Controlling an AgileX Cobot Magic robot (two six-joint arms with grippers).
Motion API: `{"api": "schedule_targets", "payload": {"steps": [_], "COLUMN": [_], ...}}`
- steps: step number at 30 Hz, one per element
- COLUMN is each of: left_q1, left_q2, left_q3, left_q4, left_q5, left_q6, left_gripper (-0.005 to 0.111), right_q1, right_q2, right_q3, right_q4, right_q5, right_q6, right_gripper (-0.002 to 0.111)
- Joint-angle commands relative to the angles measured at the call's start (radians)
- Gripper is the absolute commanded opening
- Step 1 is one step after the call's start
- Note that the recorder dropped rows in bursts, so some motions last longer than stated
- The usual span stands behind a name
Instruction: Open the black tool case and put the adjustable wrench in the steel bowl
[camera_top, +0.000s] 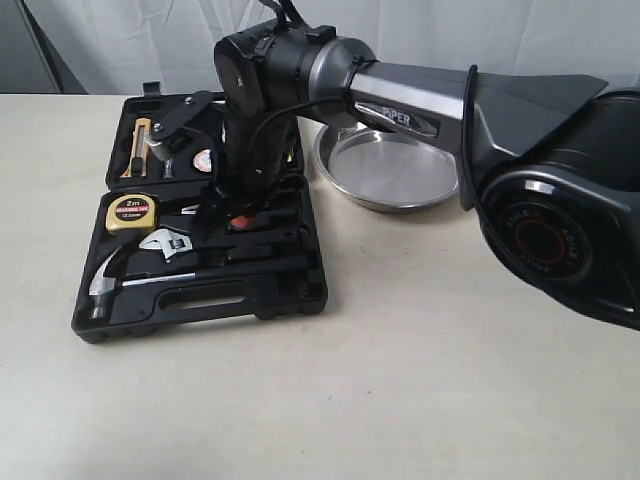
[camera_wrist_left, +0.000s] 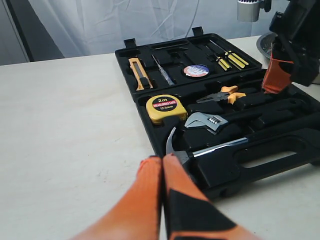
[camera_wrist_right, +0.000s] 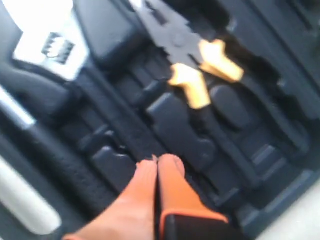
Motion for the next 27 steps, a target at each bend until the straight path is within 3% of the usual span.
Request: {"api": "schedule_targets", "payload": {"steps": [1, 7, 14, 27], "left_q1": [-0.004, -0.004, -0.004, -0.004], "left_q2": [-0.005, -0.005, -0.005, -0.005], "left_q3": [0.005, 0.005, 0.005, 0.005], "left_q4": [0.000, 0.000, 0.000, 0.000], "left_q5": [-0.010, -0.010, -0.010, -0.010], "left_q6": [-0.002, -0.002, -0.002, -0.002], "left_gripper": [0.000, 0.000, 0.000, 0.000], "right_q1": [0.000, 0.000, 0.008, 0.047], "right_q2": [-0.012, -0.012, -0.010, 0.075], "right_q3": [-0.004, -0.004, -0.004, -0.004], "right_q4": [0.222, 0.196, 0.098, 0.016], "right_q5": [0.006, -0.086, -0.127, -0.169], "right_q6": [-0.359, -0.487, -0.487, -0.487], "right_gripper": [-0.001, 0.002, 0.039, 0.041]}}
